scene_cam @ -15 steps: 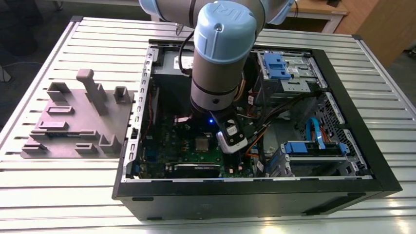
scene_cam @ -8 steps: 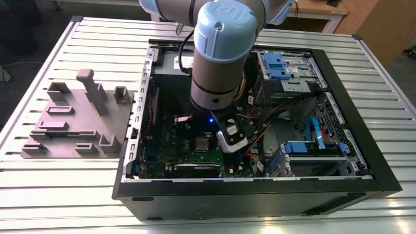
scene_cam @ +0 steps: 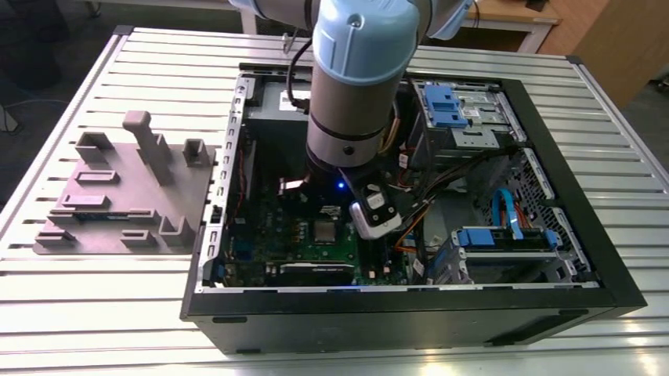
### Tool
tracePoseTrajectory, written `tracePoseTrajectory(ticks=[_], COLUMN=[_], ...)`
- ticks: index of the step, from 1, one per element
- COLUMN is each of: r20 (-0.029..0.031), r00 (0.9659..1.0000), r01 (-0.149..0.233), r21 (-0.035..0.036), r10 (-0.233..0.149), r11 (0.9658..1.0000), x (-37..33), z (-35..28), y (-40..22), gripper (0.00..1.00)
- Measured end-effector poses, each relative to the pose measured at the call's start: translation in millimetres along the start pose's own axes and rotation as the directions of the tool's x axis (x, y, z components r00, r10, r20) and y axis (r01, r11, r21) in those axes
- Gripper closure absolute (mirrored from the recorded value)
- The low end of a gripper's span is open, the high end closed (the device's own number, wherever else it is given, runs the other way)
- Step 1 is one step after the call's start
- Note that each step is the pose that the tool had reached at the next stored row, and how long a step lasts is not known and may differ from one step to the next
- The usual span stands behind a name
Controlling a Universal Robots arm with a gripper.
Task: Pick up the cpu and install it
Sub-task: 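Place the cpu into insertion slot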
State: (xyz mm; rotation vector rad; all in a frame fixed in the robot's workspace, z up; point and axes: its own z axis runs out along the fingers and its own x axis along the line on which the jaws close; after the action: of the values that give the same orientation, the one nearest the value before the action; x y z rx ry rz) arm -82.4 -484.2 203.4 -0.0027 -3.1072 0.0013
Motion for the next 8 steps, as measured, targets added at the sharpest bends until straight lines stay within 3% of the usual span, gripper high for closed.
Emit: tracePoseTrajectory(ticks=[4,5,7,8], r20=[-0.0004,-0.0005,-0.0005,-0.0005], r00=[1.0,1.0,1.0,1.0], r01=[0.0,0.0,0.0,0.0], r21=[-0.0004,-0.0001,-0.0001,-0.0001], r10=[0.0,0.0,0.0,0.0], r11=[1.0,1.0,1.0,1.0], x=[0.0,0.0,0.0,0.0], z=[-0.9,-1.0,-1.1,-1.1], y=[0.0,0.0,0.0,0.0], gripper=[0.67,0.67,0.78,0.78])
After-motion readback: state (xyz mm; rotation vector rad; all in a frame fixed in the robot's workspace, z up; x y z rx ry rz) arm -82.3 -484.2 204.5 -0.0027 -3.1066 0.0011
